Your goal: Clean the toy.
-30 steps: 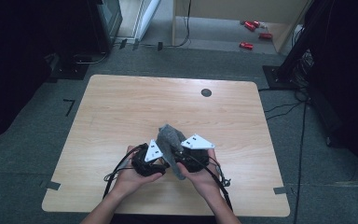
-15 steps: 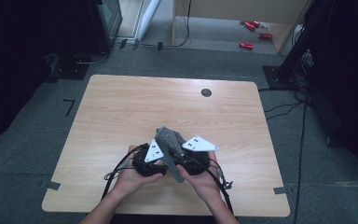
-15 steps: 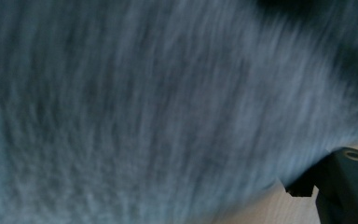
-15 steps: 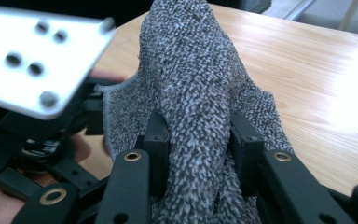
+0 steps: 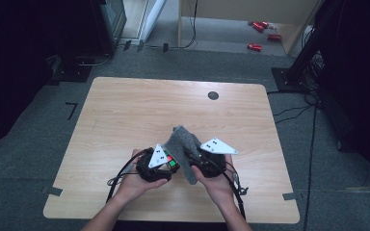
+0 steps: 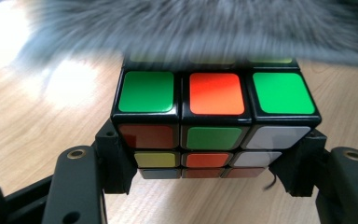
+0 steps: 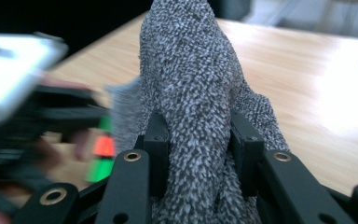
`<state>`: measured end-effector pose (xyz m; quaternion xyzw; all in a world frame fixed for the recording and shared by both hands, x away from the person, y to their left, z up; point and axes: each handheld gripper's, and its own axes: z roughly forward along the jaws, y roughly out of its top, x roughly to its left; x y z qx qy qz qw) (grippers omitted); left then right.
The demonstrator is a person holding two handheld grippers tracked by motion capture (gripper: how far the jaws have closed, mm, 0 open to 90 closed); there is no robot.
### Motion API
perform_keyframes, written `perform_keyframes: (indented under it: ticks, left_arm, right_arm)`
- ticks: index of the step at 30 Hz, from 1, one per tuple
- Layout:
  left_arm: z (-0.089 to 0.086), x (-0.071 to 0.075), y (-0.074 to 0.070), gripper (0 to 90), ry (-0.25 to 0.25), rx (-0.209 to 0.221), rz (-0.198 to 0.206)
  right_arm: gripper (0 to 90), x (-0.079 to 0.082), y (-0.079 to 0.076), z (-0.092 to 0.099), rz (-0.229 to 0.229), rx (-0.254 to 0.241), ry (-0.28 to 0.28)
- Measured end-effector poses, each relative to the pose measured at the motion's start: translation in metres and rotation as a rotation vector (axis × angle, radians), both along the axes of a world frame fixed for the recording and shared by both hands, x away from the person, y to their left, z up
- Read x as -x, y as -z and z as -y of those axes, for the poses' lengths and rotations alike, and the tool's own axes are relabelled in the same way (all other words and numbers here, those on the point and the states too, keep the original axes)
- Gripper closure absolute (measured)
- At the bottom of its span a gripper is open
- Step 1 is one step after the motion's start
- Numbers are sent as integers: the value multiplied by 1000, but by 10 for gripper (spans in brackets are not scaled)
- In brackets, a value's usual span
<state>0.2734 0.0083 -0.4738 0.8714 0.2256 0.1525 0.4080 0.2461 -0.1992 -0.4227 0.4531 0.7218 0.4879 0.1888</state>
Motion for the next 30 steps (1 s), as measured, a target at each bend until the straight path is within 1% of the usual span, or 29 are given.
perform_keyframes:
  ticks: [1,2,3,5,7,8,10,11,12,14,15,16,18,20,22,24,27,28,30]
  left_arm:
    - [0,0,0,344,0,7,-9]
    - [1,-1,-1,344,1,22,-18]
    - [2,-1,-1,344,1,35,-22]
    - [2,-1,-2,344,6,45,-24]
    - [3,-2,-2,344,1,46,-27]
    - [3,-3,-1,344,-2,42,-30]
    - [4,-2,1,344,-2,29,-29]
    - [4,-2,2,344,-2,26,-32]
    - [5,-1,3,344,1,31,-44]
    - [5,1,4,344,2,39,-51]
    - [5,2,4,344,3,34,-47]
    - [6,3,4,344,3,22,-37]
    - [8,5,4,344,8,5,-27]
    - [9,7,3,344,18,6,-28]
    - [9,9,2,344,13,12,-32]
    - [8,11,2,344,7,20,-36]
    - [10,14,5,344,12,2,-24]
    - [10,14,5,344,15,-3,-22]
    - [9,14,6,344,17,-5,-18]
  right_arm:
    - [661,4,-3,-7,19,0,-37]
    - [660,7,-4,-11,35,2,-61]
    - [660,9,-5,-16,49,-9,-89]
    - [660,10,-4,-20,44,-32,-103]
    - [661,7,0,-19,27,-24,-99]
    - [661,5,3,-18,23,-16,-90]
    - [663,2,9,-14,5,10,-48]
    - [663,-1,11,-11,-6,16,-30]
    - [663,-4,12,-7,-15,13,-13]
    - [664,-8,14,2,-27,32,52]
    - [663,-9,14,5,-33,34,66]
    - [662,-9,14,9,-38,23,70]
    - [662,-7,12,12,-34,2,59]
    - [659,-2,9,8,-21,-6,28]
    - [657,4,6,0,-22,-20,-16]
    - [654,9,5,-10,-18,-20,-59]
    - [653,12,6,-24,8,25,-102]
    - [653,12,8,-28,13,52,-109]
    - [654,10,11,-29,20,85,-104]
